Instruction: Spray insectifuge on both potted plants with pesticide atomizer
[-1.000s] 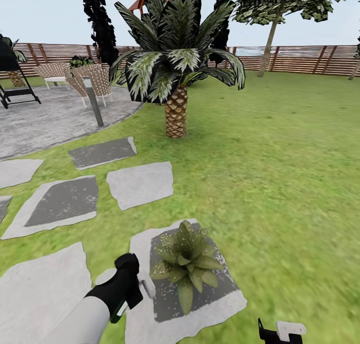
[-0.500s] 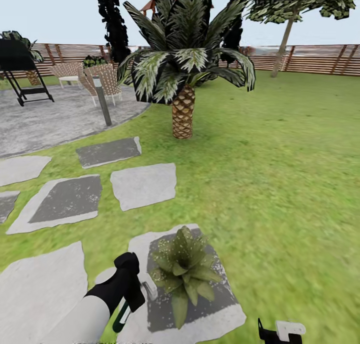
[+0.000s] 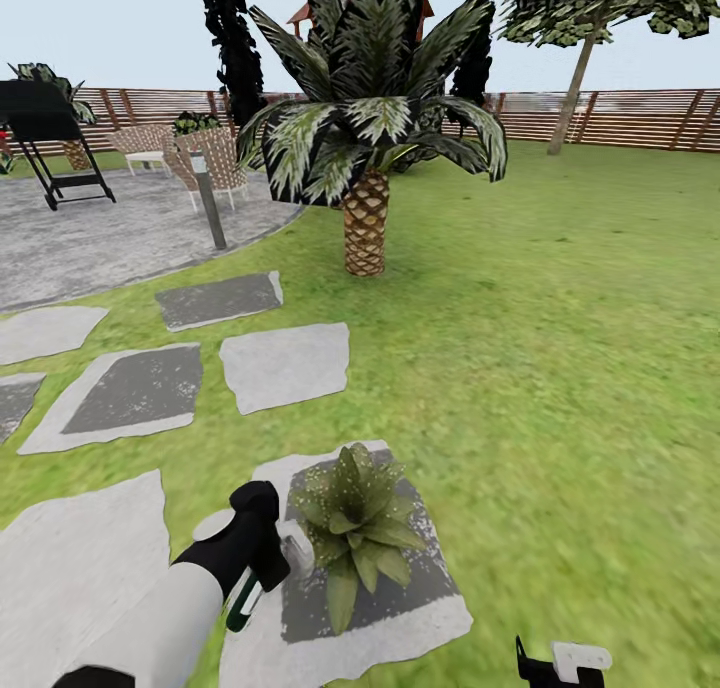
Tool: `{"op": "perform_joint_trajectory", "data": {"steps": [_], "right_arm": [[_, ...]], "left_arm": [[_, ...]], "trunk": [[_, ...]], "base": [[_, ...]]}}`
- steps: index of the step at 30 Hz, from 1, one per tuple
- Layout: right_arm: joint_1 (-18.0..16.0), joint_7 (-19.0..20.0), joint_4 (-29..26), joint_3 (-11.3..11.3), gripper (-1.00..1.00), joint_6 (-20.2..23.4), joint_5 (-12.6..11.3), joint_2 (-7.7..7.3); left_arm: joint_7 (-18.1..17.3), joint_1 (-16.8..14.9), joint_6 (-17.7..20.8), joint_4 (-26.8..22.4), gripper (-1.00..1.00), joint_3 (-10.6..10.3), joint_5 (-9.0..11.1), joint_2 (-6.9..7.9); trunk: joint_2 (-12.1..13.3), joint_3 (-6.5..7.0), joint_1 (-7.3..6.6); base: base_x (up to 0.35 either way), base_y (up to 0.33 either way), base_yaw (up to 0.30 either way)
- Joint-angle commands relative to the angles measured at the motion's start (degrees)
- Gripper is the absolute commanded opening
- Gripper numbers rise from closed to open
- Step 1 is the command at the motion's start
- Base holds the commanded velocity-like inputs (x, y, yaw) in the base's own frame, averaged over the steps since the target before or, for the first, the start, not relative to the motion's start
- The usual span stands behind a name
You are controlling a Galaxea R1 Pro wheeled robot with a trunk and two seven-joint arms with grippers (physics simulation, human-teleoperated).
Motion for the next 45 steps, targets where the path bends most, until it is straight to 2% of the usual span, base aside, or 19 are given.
{"op": "perform_joint_trajectory", "data": {"steps": [1, 3, 17, 24, 27, 38, 45], "right_arm": [[-0.04, -0.24, 0.05, -0.39, 1.0, -0.15, 0.62, 0.01], [-0.04, -0.24, 0.05, -0.39, 1.0, -0.15, 0.62, 0.01], [-0.04, -0.24, 0.05, -0.39, 1.0, -0.16, 0.62, 0.01], [-0.04, -0.24, 0.03, -0.39, 1.0, -0.19, 0.62, 0.01], [-0.04, -0.24, 0.04, -0.39, 1.0, -0.17, 0.62, 0.01], [-0.04, -0.24, 0.05, -0.39, 1.0, -0.17, 0.62, 0.01], [-0.04, -0.24, 0.05, -0.39, 1.0, -0.16, 0.62, 0.04]], "left_arm": [[-0.51, -1.08, 0.45, 0.1, -1.0, -0.06, -0.34, -0.03], [-0.52, -1.82, 0.43, 0.29, -1.0, -0.18, -0.3, -0.11], [-0.42, -1.24, 0.43, 0.63, -1.0, -0.38, -0.24, -0.14], [-0.06, 0.03, 0.28, 5.76, -1.0, -0.3, -0.33, -0.53], [0.0, 0.05, 0.25, 6.54, -1.0, -0.18, -0.37, -0.43], [0.01, 0.05, 0.31, 6.69, -1.0, -0.18, -0.38, -0.51], [-0.02, 0.05, 0.26, 6.33, -1.0, -0.06, -0.17, -0.76]], "trunk": [[-0.02, -0.06, -0.01], [-0.02, -0.06, -0.01], [-0.02, -0.06, -0.01], [-0.02, -0.06, -0.01], [-0.02, -0.06, -0.01], [-0.02, -0.06, -0.01], [-0.02, -0.06, -0.01]], "base": [[-0.003, -0.001, 0.0], [-0.001, 0.0, 0.0], [0.116, 0.104, 0.0], [0.003, 0.002, 0.156], [0.0, 0.0, 0.074], [0.189, 0.0, 0.005], [0.021, 0.0, 0.156]]}}
